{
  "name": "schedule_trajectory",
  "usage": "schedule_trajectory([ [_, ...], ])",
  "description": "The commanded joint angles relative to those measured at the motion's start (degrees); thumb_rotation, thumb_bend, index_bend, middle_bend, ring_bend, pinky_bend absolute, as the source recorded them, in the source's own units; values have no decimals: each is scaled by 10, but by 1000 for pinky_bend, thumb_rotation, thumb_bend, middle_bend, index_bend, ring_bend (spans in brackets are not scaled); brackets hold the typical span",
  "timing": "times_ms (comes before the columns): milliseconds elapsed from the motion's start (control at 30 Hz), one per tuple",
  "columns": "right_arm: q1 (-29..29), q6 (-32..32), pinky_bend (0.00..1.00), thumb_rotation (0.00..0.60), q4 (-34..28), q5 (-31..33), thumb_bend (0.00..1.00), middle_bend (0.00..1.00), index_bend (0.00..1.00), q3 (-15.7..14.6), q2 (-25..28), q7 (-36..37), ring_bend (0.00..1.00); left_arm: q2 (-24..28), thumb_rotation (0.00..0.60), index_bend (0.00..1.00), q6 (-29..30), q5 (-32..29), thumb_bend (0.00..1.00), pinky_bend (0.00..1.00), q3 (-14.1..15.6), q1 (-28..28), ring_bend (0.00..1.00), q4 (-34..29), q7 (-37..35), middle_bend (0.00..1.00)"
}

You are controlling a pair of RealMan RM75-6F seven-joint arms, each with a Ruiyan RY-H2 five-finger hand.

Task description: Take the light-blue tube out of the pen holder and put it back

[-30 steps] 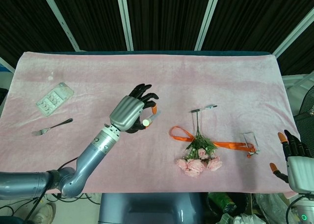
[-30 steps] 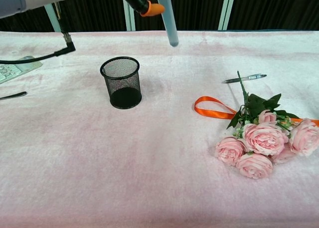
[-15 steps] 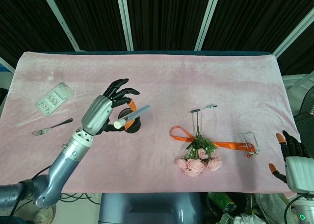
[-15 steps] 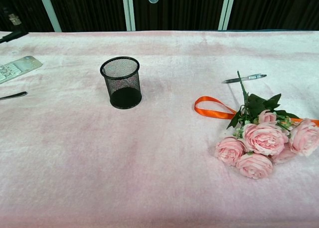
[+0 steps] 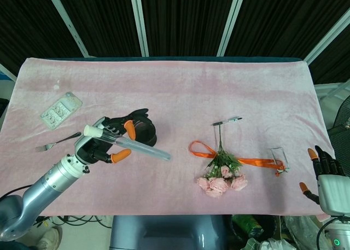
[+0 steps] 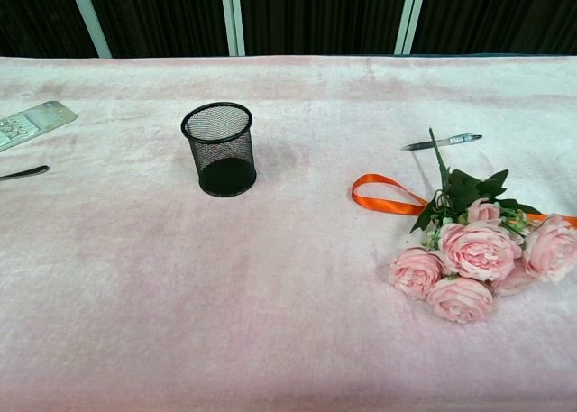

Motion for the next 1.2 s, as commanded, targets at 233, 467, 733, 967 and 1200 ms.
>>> schedule_trajectory([
  [233, 0, 1, 181, 600, -1, -1, 149, 35, 0, -1, 1, 2, 103, -121, 600, 678, 9, -14, 412, 19, 8, 54, 0, 101, 631, 258],
  [467, -1, 1, 181, 600, -1, 1, 148, 36, 0, 0, 4, 6, 103, -213, 600, 678, 37, -8, 413, 19, 7, 45, 0, 182, 909, 258],
  [733, -1, 1, 181, 600, -1, 0, 148, 35, 0, 0, 4, 8, 103, -247, 600, 680, 60, 22, 413, 19, 8, 34, 0, 228, 1063, 258],
  [967, 0, -3, 181, 600, 0, 3, 149, 36, 0, 0, 3, 7, 103, -244, 600, 682, 16, -41, 413, 19, -23, 6, 0, 192, 1055, 258],
  [1200, 1, -6, 181, 600, 1, 4, 149, 36, 0, 0, 2, 5, 103, -234, 600, 683, -34, -136, 413, 19, -45, -5, 0, 152, 1027, 258],
])
